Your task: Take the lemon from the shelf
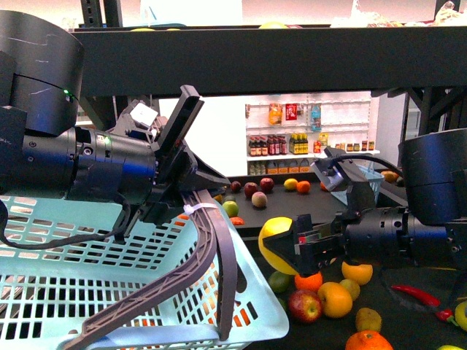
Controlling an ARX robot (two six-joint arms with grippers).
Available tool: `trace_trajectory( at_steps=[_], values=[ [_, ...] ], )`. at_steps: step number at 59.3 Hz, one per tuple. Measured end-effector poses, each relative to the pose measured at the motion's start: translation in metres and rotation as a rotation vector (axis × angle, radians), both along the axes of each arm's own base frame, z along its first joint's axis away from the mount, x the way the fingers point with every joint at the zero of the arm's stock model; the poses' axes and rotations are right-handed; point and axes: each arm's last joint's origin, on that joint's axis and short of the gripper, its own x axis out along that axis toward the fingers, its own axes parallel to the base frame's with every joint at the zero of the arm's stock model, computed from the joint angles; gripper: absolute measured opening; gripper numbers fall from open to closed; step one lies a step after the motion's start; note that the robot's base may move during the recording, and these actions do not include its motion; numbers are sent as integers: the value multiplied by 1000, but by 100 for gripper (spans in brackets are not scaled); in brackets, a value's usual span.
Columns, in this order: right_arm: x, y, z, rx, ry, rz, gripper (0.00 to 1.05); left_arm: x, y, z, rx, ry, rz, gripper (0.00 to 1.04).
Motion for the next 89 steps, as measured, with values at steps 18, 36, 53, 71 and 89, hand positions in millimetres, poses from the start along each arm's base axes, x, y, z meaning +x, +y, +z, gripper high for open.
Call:
trace_trajectory(
  at_steps=[18, 36, 53, 71, 89],
  values=[
    [-29, 27, -4, 20, 49, 65, 80, 0, 0, 0, 0, 0, -1, 8],
    [-44, 45, -15, -1, 82, 93, 80, 0, 0, 0, 0, 0, 0, 8],
    [-46, 58, -24, -32, 83, 92, 80, 0, 0, 0, 3, -4, -2, 8],
    [-48, 63, -27, -44, 93, 99, 97, 0, 0, 0, 3, -3, 0, 8],
    [-48, 63, -27, -46, 96, 94, 97, 0, 0, 0, 4, -4, 1, 8]
  ],
)
